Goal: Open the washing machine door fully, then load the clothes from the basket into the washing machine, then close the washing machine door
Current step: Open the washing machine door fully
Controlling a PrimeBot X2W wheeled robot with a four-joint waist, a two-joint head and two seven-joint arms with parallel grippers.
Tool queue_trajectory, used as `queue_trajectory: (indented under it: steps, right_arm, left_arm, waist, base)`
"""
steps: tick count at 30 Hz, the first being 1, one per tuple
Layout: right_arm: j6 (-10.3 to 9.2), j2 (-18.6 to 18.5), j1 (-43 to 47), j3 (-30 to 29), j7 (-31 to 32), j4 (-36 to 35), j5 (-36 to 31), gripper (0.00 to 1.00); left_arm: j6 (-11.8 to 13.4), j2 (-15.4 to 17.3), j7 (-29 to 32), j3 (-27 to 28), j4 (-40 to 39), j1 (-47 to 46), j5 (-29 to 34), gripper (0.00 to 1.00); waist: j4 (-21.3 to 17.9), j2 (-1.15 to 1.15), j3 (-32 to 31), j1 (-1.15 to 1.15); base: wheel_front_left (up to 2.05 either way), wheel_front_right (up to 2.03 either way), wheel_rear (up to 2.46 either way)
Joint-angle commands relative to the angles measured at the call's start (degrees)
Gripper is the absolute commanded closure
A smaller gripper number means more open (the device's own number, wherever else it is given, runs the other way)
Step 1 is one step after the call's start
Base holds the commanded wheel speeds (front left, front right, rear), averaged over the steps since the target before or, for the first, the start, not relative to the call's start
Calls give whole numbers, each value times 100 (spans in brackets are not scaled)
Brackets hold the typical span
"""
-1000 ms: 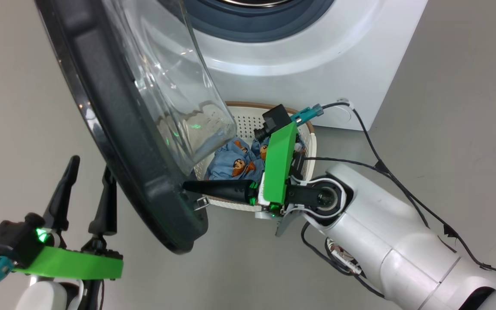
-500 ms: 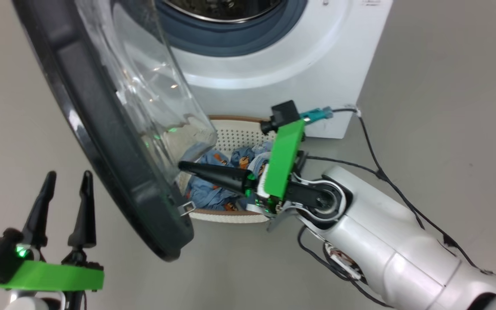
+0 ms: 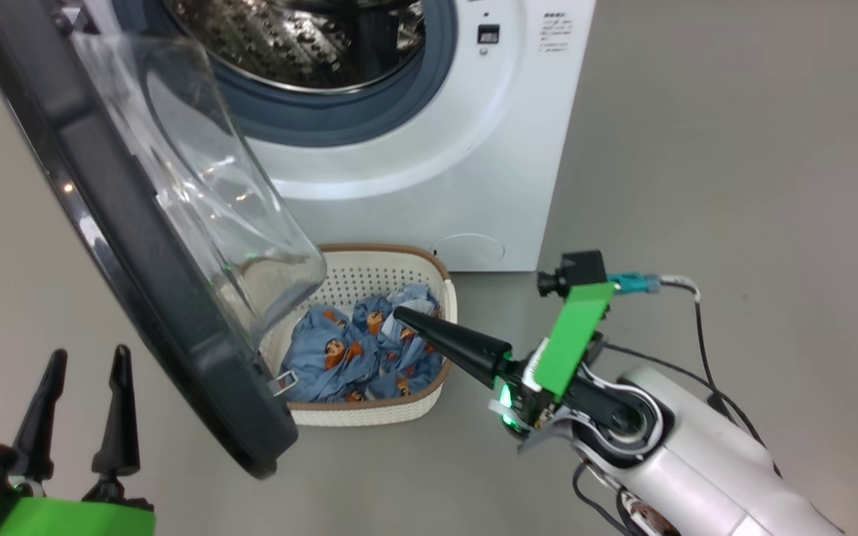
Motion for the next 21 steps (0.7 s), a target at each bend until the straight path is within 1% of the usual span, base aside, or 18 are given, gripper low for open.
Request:
queue_trajectory:
  steps: [1, 6, 10, 11, 12, 13, 14, 17, 21]
  right_arm:
    - [11, 49, 165, -72, -86, -227, -45, 100]
    - [11, -81, 548, -257, -265, -496, -91, 100]
    - [11, -139, 865, -597, -560, -759, -127, 100]
    - [11, -166, 950, -703, -666, -812, -171, 73]
    - [11, -198, 1032, -783, -755, -857, -239, 58]
    - [11, -232, 1115, -855, -843, -898, -318, 27]
    - [11, -252, 1196, -941, -954, -936, -395, 0]
    - [11, -315, 1399, -1194, -1330, -1063, -706, 0]
    - [11, -396, 1592, -1502, -2143, -1148, -1461, 0]
  left_arm:
    - [-18, 134, -47, 255, -143, -45, 69, 0]
    - [-18, 87, -47, 319, -156, 84, 130, 0]
    - [-18, 30, -47, 388, -195, 203, 163, 0]
    - [-18, 15, -47, 404, -203, 225, 173, 0]
    - [-18, 2, -47, 418, -207, 242, 182, 0]
    - [-18, -5, -47, 426, -207, 248, 186, 0]
    - [-18, -11, -47, 437, -209, 253, 190, 0]
    - [-18, -38, -47, 472, -238, 278, 214, 0]
    - [-18, -56, -47, 495, -269, 304, 223, 0]
  waist:
    - [-122, 0, -132, 0]
    - [-240, 0, -239, 0]
    - [-328, 0, -306, 0]
    - [-348, 0, -317, 0]
    - [-368, 0, -328, 0]
    - [-382, 0, -336, 0]
    - [-405, 0, -349, 0]
    - [-466, 0, -370, 0]
    - [-548, 0, -382, 0]
  base:
    - [0, 0, 0]
    - [0, 0, 0]
    - [0, 0, 0]
    - [0, 0, 0]
    - [0, 0, 0]
    - [0, 0, 0]
    - [0, 0, 0]
    - [0, 0, 0]
    - [0, 0, 0]
